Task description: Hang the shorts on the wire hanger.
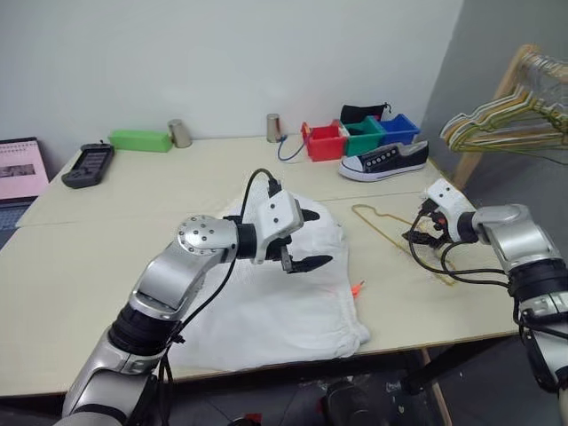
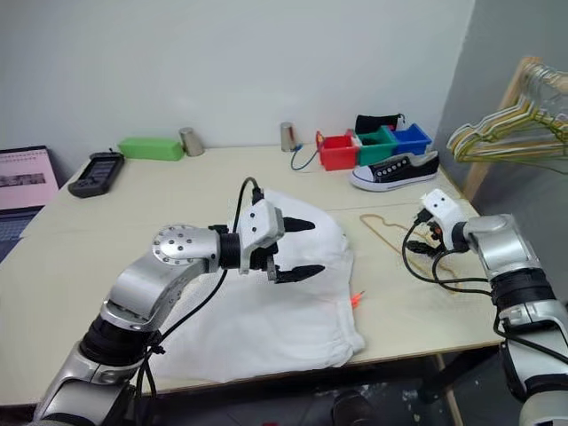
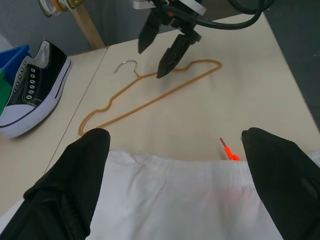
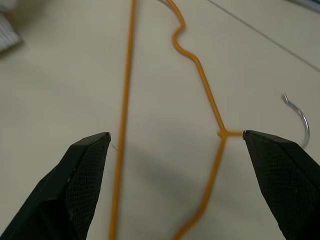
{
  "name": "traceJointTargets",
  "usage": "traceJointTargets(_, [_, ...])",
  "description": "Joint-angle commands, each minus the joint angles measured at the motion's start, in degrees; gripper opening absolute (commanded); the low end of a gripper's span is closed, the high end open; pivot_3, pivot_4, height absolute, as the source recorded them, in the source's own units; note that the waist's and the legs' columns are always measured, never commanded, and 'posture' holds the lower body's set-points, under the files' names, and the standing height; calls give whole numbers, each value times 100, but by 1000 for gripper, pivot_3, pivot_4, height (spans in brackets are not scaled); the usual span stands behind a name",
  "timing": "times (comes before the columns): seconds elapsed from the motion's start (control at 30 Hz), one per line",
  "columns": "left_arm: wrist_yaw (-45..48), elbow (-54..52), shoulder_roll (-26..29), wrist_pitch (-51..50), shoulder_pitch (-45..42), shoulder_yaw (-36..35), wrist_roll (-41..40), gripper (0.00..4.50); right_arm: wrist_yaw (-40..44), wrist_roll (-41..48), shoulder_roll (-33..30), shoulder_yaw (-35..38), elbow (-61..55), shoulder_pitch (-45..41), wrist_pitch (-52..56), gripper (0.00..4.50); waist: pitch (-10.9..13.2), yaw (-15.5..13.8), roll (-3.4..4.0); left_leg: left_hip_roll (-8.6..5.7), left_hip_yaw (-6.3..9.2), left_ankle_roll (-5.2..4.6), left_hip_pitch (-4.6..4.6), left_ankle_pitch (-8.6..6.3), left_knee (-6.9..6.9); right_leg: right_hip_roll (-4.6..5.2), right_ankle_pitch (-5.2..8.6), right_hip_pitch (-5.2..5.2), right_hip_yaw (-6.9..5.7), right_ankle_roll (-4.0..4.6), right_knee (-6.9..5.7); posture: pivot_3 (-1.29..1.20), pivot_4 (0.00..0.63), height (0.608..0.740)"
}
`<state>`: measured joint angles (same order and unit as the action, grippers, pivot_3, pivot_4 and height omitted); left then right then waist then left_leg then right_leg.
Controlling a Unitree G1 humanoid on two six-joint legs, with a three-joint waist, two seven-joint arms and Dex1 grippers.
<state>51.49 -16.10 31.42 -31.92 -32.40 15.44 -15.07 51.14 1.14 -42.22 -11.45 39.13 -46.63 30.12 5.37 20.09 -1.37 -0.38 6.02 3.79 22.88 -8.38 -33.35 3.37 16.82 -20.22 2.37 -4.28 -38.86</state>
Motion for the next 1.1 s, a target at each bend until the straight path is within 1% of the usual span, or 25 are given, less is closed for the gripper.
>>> traceJointTargets(0.03, [-209,-30,-157,116,80,8,103,4474,126,-85,-27,165,744,-306,-260,4500,0,51,0,1,1,0,0,0,0,0,0,1,-1,0,0,-281,19,740])
traceJointTargets(0.23, [-601,-34,-700,-129,122,148,116,4474,88,-152,112,202,1564,-452,-350,4500,0,84,0,-2,2,-1,-8,0,-18,0,-2,18,1,-4,0,-275,18,740])
traceJointTargets(0.33, [-628,-104,-752,-175,156,210,128,4474,107,-204,144,199,1800,-450,-387,4500,-1,83,1,-4,5,0,-11,-1,-34,0,8,33,0,13,-1,-273,14,740])
traceJointTargets(0.5, [-595,-96,-683,-196,118,199,116,4474,164,-389,178,139,2119,-426,-510,4500,-3,84,1,-4,7,0,-13,-1,-41,0,7,44,0,12,1,-274,11,740])
traceJointTargets(0.6, [-548,-128,-629,-224,111,197,102,4500,318,-364,190,161,2195,-447,-326,4001,-6,84,1,-4,10,1,-18,-1,-41,0,7,56,-3,12,11,-274,10,740])
traceJointTargets(0.67, [-521,-145,-595,-233,116,192,95,4500,475,-363,174,143,2207,-445,-202,3532,-8,78,1,-5,11,1,-19,-1,-42,0,8,60,-3,13,15,-274,10,740])
traceJointTargets(0.73, [-510,-153,-569,-235,117,183,92,4500,651,-371,132,111,2179,-417,-91,3154,-11,72,1,-6,13,1,-19,-1,-43,0,8,62,-4,13,16,-275,8,740])
traceJointTargets(0.77, [-508,-152,-557,-234,115,176,90,4500,725,-387,106,88,2154,-395,-63,2881,-13,69,1,-6,15,1,-19,-1,-42,0,8,63,-5,13,16,-276,9,740])
traceJointTargets(0.9, [-501,-101,-524,-206,86,161,114,4500,763,-465,49,77,2159,-331,-70,2119,-14,69,1,-6,17,2,-18,-2,-42,0,9,63,-8,14,17,-277,11,740])
traceJointTargets(0.97, [-492,-63,-522,-190,52,151,123,4500,783,-471,60,93,2167,-319,-66,1615,-14,69,0,-6,17,2,-18,-2,-42,0,9,63,-8,14,18,-280,11,740])
traceJointTargets(1.03, [-490,-13,-523,-162,18,138,144,4500,790,-489,80,112,2166,-315,-63,934,-14,71,0,-6,17,2,-18,-2,-42,0,9,63,-8,15,18,-281,12,740])
traceJointTargets(1.07, [-490,5,-527,-153,7,135,152,4500,789,-501,86,119,2168,-316,-69,683,-14,73,0,-6,17,2,-18,-2,-42,0,9,63,-8,15,19,-282,13,740])
traceJointTargets(1.1, [-486,35,-523,-131,-4,130,167,4500,782,-518,94,116,2166,-312,-102,552,-14,76,0,-5,17,2,-18,-2,-43,0,9,63,-8,15,18,-282,13,740])
